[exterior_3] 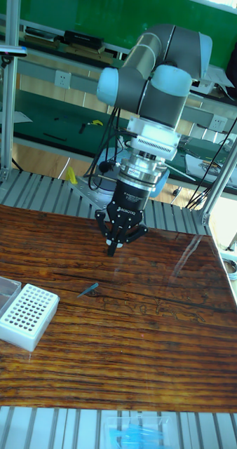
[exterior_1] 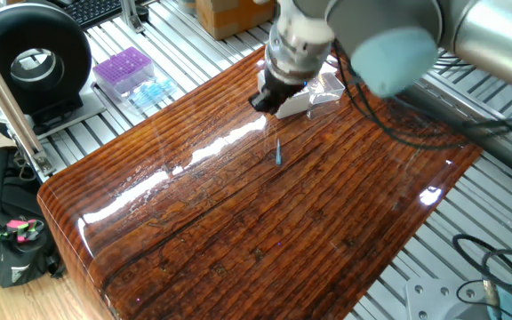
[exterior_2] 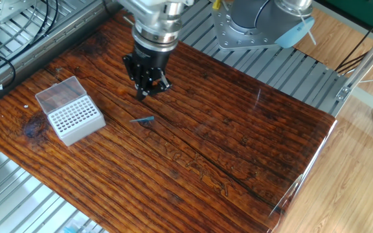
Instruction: Insert a medium pipette tip into the holder for medium pipette tips
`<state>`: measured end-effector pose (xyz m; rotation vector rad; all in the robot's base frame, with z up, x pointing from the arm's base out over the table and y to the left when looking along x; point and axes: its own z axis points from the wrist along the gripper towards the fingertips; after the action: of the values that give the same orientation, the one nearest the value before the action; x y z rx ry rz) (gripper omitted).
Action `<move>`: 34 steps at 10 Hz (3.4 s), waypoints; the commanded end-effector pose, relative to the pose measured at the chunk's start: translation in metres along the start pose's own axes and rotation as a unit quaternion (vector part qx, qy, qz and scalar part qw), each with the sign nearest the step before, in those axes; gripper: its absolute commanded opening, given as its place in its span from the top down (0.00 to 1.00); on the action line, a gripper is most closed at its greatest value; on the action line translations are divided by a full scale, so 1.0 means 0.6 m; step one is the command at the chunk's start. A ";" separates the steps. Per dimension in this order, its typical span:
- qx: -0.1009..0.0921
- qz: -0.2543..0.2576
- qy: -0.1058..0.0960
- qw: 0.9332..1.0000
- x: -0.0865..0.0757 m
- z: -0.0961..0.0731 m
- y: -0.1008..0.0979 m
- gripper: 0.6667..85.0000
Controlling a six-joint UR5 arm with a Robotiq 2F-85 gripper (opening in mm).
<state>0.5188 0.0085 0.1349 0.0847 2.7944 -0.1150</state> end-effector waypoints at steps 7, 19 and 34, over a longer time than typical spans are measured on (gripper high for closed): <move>-0.004 0.096 -0.006 0.995 0.006 0.030 0.033 1.00; 0.002 0.136 -0.018 0.991 0.042 0.010 0.051 1.00; 0.016 0.113 -0.063 0.991 0.062 0.032 0.046 1.00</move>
<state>0.5052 0.0378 0.1078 0.3750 2.6159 -0.0933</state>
